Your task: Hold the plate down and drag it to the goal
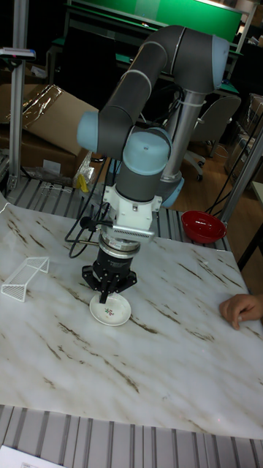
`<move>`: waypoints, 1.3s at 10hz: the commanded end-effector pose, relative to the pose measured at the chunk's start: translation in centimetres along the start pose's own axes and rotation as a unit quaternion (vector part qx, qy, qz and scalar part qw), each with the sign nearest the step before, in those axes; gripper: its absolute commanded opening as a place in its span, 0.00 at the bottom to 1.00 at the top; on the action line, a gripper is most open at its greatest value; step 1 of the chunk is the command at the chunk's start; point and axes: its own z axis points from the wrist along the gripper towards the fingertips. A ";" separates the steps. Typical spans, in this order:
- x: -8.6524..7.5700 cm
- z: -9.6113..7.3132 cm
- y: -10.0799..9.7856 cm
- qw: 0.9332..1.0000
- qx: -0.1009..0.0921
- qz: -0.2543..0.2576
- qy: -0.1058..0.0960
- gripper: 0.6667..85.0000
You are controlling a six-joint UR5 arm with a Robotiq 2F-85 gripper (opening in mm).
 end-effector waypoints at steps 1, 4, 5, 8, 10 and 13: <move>0.0 0.8 0.3 1.000 -0.013 0.007 -0.003 0.01; 0.0 2.1 0.3 1.000 -0.012 0.004 -0.015 0.01; 0.0 2.3 0.2 1.000 -0.012 0.002 -0.015 0.01; 0.1 2.4 -1.0 1.000 -0.001 -0.006 -0.016 0.01; 0.4 1.4 -2.1 1.000 0.007 -0.015 -0.011 0.01; 0.7 1.1 -3.8 1.000 0.003 -0.027 -0.008 0.01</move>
